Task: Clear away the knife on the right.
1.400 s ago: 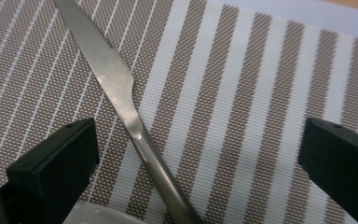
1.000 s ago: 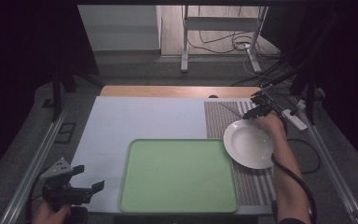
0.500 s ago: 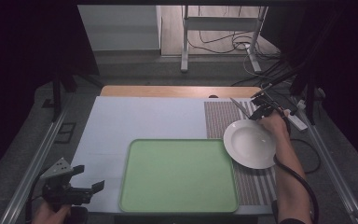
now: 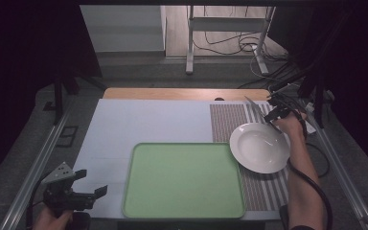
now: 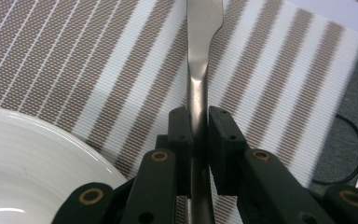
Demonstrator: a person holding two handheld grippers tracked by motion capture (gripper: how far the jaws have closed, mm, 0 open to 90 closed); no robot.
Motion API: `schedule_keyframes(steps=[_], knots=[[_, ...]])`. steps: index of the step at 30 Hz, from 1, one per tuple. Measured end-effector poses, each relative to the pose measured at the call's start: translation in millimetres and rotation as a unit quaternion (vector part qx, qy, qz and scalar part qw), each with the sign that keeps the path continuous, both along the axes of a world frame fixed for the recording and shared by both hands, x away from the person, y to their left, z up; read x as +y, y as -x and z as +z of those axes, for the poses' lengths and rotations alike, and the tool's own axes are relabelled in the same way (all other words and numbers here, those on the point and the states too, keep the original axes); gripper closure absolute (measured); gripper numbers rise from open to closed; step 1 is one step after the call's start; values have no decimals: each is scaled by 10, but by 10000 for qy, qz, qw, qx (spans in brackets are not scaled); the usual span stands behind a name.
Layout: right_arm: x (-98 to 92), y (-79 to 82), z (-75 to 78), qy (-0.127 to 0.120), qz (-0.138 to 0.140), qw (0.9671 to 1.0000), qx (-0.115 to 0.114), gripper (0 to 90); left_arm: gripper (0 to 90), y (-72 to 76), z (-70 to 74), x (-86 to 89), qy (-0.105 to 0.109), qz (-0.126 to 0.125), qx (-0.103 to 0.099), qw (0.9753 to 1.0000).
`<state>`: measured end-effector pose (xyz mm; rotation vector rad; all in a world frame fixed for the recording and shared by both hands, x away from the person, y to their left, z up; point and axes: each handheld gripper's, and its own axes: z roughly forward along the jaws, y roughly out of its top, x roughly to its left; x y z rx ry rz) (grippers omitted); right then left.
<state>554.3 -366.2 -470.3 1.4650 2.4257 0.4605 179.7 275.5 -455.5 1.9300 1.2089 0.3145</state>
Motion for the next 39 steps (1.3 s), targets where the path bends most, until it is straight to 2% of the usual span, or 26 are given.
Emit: schedule_keyframes(steps=[3, 7, 14, 18, 30, 39], knots=[[-75, 31, 62, 5, -53, 10000, -68, 808, 11, 0, 0, 1, 4, 3, 1, 10000], [-145, 85, 160, -163, -93, 9997, -130, 808, 11, -2, 0, 0, 2, 5, 5, 10000], [-74, 233, 275, -410, 13, 9991, -115, 807, 11, -2, 2, -8, -21, -4, -1, 10000], [64, 331, 308, -473, 180, 9987, -107, 807, 11, -2, 2, -10, -31, -6, -6, 10000], [537, 619, 316, -406, 685, 9968, -3, 807, 11, -4, 2, -8, -22, -10, -11, 10000], [905, 893, 319, -373, 1173, 9924, 19, 806, 11, -4, 2, -12, -42, -23, -24, 10000]])
